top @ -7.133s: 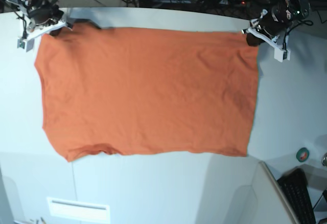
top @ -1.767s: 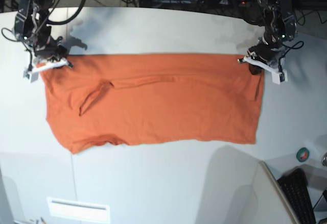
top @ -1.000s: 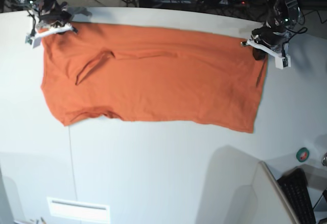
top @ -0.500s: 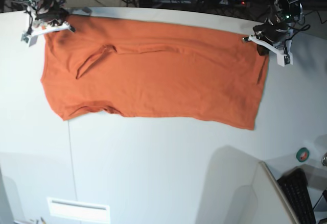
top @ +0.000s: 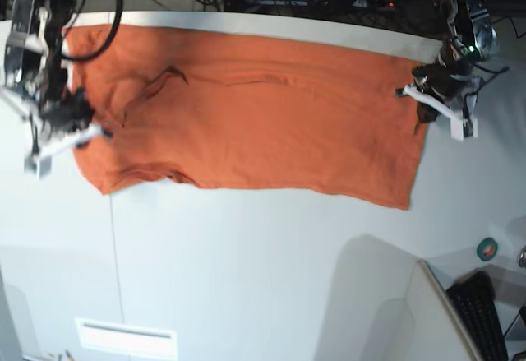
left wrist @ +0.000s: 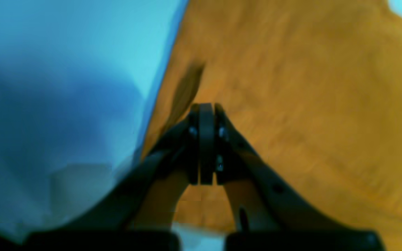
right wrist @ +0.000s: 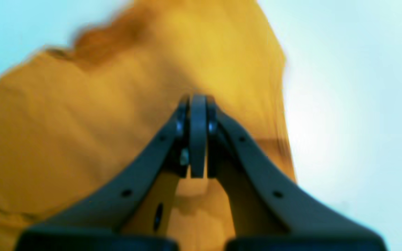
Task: Layout the t-shirt on the table in an organized manner, then fold the t-shirt properly
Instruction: 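Release the shirt and move both grippers to its opposite edge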
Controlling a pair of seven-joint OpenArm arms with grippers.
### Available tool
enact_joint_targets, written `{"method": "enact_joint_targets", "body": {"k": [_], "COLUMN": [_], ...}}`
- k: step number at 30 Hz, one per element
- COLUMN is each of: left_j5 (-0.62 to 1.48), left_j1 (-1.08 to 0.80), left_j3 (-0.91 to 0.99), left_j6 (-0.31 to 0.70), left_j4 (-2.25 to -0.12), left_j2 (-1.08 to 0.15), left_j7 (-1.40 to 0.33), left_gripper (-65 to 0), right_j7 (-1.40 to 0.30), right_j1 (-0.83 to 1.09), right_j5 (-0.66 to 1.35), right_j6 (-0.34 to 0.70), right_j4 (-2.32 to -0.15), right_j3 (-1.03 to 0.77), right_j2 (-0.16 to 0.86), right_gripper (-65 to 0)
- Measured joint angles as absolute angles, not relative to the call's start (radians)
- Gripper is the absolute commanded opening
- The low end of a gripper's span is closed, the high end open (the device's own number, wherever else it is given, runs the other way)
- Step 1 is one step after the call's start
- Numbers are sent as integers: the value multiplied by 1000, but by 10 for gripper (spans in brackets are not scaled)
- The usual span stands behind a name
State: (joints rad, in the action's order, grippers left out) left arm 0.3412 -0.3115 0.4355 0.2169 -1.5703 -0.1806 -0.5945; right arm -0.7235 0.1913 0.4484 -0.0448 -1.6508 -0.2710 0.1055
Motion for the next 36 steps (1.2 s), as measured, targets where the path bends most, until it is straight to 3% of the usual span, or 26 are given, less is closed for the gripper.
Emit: {"method": "enact_joint_targets", "body": {"k": [5,6,8,9,12,15,18,23,36], "left_j5": [338,337,340,340,340,346,344,344,341], "left_j1": [-218,-206,-186,-178,-149,-147,-146,-119,-108], "left_j3": [437,437,435,435,437,435,437,437,436], "left_j6": [215,216,224,224,223,225,217,221,220], "left_j4": [-1574,-1574,-1573,-1570,-1529,-1471,-1429,-1386,-1368], "left_j2": [-224,-230,-245,-250,-256,-268,-271,-270,-285], "left_j7": [-689,-693,-702,-699,-696,-700,-701,-699,-700], "left_gripper": [-650,-650,-650,-612,-416,-258,-186,-184,-179], "right_j7": [-751,-750,-749,-748,-715,-640,-620,-625,-622], "right_j1": [-70,-113,-192,-223,-313,-371,-398,-404,-357], "right_j5": [445,441,439,438,440,443,435,441,442], "right_j6": [-30,-30,-30,-28,-29,-27,-34,-33,-36], "right_j4": [-1361,-1305,-1201,-1154,-1003,-848,-757,-793,-848], "right_j3": [-262,-262,-262,-262,-262,-260,-222,-103,-96], "right_j2": [138,146,162,169,196,213,232,221,154], "right_gripper": [-650,-620,-497,-449,-330,-296,-290,-290,-294]}}
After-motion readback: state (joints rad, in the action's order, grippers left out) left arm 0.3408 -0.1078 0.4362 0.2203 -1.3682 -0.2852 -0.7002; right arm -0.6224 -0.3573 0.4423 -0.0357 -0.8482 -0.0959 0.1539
